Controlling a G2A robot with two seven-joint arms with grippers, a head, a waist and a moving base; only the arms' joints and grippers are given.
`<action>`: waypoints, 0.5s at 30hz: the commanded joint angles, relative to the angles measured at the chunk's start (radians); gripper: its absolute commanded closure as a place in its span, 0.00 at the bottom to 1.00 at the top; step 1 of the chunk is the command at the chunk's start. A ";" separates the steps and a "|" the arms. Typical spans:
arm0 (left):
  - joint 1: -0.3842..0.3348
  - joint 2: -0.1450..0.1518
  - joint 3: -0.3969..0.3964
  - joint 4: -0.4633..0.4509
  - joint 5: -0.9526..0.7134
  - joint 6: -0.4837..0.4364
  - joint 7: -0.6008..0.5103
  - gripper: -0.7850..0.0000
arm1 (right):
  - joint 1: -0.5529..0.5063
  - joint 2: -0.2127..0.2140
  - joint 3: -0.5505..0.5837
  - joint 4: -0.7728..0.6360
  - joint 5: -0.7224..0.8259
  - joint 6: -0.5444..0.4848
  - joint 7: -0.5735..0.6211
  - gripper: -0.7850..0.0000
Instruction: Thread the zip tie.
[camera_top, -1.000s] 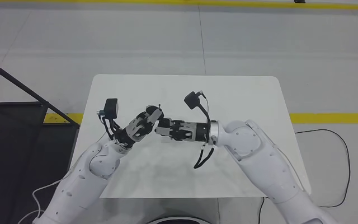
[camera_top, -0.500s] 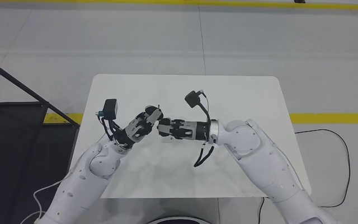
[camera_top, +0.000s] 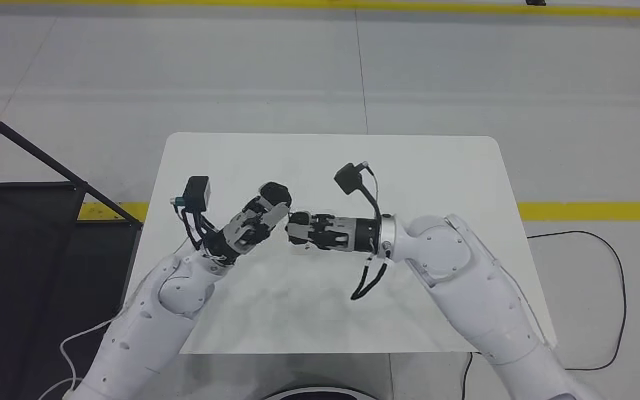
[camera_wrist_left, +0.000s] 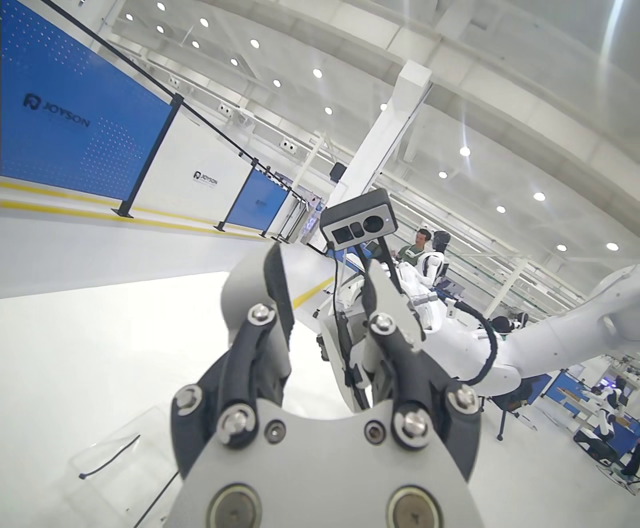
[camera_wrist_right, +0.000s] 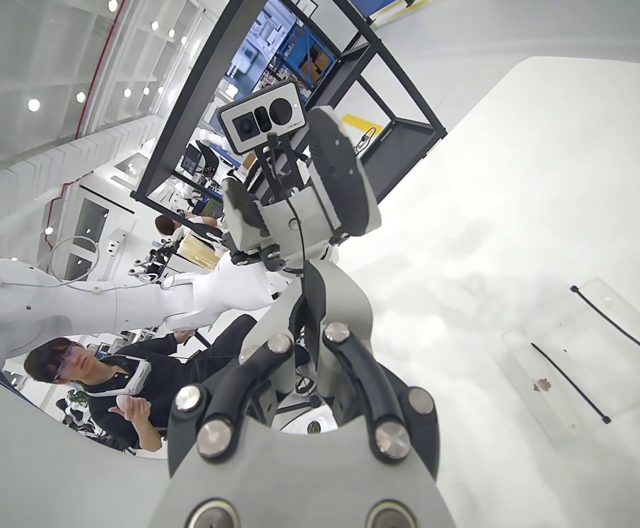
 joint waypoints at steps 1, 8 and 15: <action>-0.005 0.002 -0.007 0.013 -0.033 -0.019 -0.031 0.20 | -0.007 0.004 0.012 -0.010 -0.005 0.005 0.010 1.00; -0.037 0.016 -0.002 0.062 -0.177 -0.103 -0.214 0.08 | -0.025 0.018 0.049 -0.054 -0.042 0.027 0.068 1.00; -0.058 0.044 -0.002 0.047 -0.360 -0.103 -0.442 0.31 | -0.035 0.030 0.067 -0.092 -0.074 0.046 0.126 1.00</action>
